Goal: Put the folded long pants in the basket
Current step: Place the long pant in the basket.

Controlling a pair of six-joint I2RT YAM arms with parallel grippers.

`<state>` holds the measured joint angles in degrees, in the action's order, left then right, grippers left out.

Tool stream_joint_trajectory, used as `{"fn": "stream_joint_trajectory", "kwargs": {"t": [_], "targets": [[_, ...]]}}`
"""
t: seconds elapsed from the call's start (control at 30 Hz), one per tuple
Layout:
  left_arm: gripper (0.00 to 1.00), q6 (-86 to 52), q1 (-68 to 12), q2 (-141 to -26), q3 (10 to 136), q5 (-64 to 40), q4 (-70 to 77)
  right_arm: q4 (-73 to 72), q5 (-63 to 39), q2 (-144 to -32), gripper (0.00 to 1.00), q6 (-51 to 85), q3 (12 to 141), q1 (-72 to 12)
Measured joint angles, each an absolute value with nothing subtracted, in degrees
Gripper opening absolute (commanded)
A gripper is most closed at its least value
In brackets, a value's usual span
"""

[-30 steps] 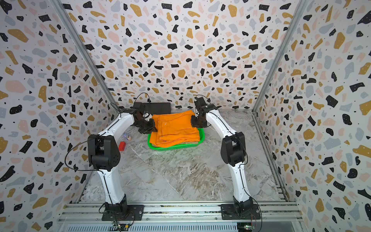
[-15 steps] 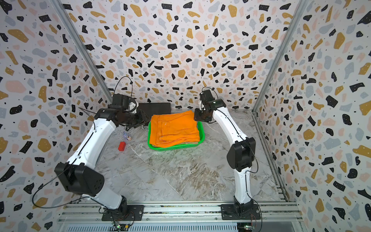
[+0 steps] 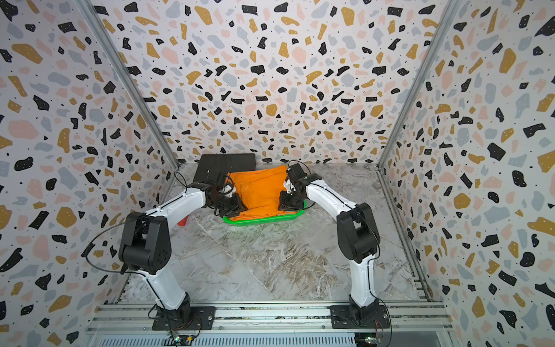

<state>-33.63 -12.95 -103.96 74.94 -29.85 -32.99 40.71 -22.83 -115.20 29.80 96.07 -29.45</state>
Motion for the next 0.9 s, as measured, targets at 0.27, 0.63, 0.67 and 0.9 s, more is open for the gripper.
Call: {"fn": "stream_joint_trajectory", "kwargs": {"t": [0.27,0.63,0.67,0.9], "targets": [[0.35,-33.65,-12.84,-101.51,74.78,-29.54,-32.93,42.59,-21.15,-114.63,0.34,29.71,97.89,-29.39],[0.41,-33.61,-11.86,-101.80,99.09,-30.22,-41.78,51.29,-17.17,-115.59,0.40,28.42,122.83,-28.69],[0.41,-33.58,-11.49,-102.45,101.38,-30.68,-41.89,51.33,-16.88,-116.44,0.39,28.18,126.08,-28.53],[0.41,-31.35,-9.85,-114.39,109.19,-31.00,-42.44,48.36,-13.63,-129.58,0.40,25.32,139.83,-27.81]]}}
